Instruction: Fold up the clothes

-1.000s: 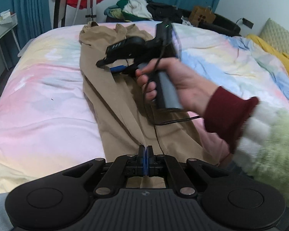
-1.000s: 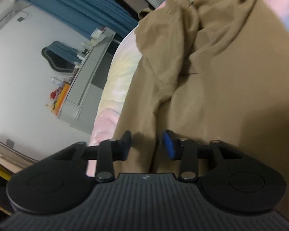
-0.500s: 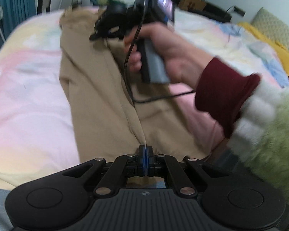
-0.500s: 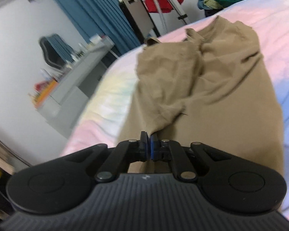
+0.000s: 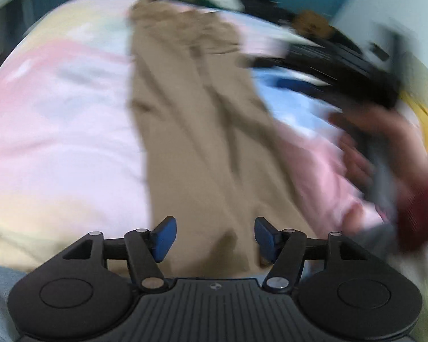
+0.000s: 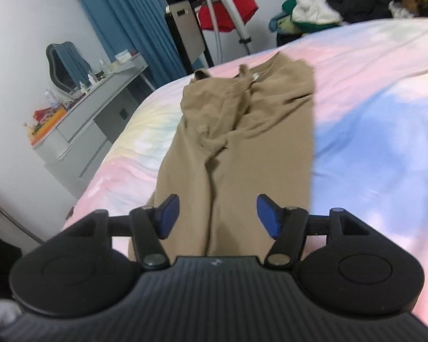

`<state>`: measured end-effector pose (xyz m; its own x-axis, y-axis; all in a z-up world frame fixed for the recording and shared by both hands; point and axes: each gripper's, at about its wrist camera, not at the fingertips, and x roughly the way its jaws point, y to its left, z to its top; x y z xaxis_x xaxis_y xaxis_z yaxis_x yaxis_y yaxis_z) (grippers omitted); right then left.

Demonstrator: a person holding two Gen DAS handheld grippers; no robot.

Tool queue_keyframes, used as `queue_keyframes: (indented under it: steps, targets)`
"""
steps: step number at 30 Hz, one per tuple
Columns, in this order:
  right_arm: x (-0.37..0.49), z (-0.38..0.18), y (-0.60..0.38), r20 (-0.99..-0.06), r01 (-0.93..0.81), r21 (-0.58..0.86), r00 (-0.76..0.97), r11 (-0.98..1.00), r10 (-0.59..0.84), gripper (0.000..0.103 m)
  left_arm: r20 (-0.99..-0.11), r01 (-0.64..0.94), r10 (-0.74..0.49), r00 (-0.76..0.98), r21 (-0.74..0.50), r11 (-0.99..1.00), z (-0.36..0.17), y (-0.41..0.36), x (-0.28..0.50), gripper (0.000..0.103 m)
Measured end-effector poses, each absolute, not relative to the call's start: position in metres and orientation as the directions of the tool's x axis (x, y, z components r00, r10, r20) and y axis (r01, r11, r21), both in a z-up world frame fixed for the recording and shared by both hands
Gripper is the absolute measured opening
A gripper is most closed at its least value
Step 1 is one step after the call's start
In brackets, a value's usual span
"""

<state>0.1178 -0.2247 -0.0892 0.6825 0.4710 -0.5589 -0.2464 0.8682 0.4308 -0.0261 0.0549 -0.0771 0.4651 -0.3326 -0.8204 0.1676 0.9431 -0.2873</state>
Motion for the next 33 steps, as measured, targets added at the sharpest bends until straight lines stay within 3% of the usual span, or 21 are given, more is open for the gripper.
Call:
queue_keyframes:
  steps: [4,12,14,15,17,21,22,23,25,27,33]
  targets:
    - [0.061,-0.092,-0.252,-0.597,-0.187,0.4,0.69,0.897,0.41,0.063,-0.835,0.115,-0.339,0.433,-0.322,0.94,-0.089,0.071,-0.003,0.063]
    - [0.032,-0.131,-0.271,-0.73,0.007,0.518,0.525,0.855,0.438,0.064,-0.808,0.097,-0.489,0.33,-0.486,0.868,-0.123,0.09,0.015,0.062]
    - [0.035,-0.143,-0.268,-0.75,0.035,0.558,0.448,0.829,0.487,0.063,-0.788,0.107,-0.538,0.3,-0.532,0.84,-0.126,0.095,0.015,0.056]
    - [0.036,-0.15,-0.268,-0.756,0.061,0.583,0.405,0.81,0.514,0.062,-0.781,0.113,-0.558,0.282,-0.55,0.827,-0.128,0.096,0.016,0.048]
    - [0.033,-0.153,-0.259,-0.776,0.047,0.569,0.361,0.821,0.518,0.063,-0.783,0.122,-0.565,0.262,-0.554,0.824,-0.131,0.096,0.015,0.043]
    - [0.025,-0.155,-0.237,-0.823,-0.019,0.504,0.293,0.863,0.487,0.062,-0.806,0.14,-0.546,0.229,-0.528,0.838,-0.136,0.093,0.012,0.02]
    - [0.022,-0.155,-0.231,-0.836,-0.043,0.478,0.282,0.877,0.47,0.058,-0.811,0.15,-0.539,0.225,-0.518,0.842,-0.136,0.092,0.01,0.012]
    - [0.02,-0.155,-0.224,-0.85,-0.068,0.452,0.272,0.89,0.452,0.052,-0.815,0.158,-0.533,0.228,-0.509,0.846,-0.133,0.093,0.009,0.012]
    - [0.016,-0.152,-0.215,-0.864,-0.105,0.412,0.269,0.905,0.424,0.016,-0.812,0.171,-0.528,0.248,-0.5,0.849,-0.124,0.097,0.007,0.007]
    - [0.013,-0.146,-0.216,-0.862,-0.116,0.398,0.293,0.91,0.415,0.011,-0.808,0.181,-0.524,0.271,-0.491,0.852,-0.114,0.102,0.005,0.006]
    - [-0.005,-0.105,-0.235,-0.775,-0.151,0.455,0.419,0.877,0.474,0.009,-0.757,0.146,-0.515,0.402,-0.503,0.852,-0.063,0.149,-0.014,0.005]
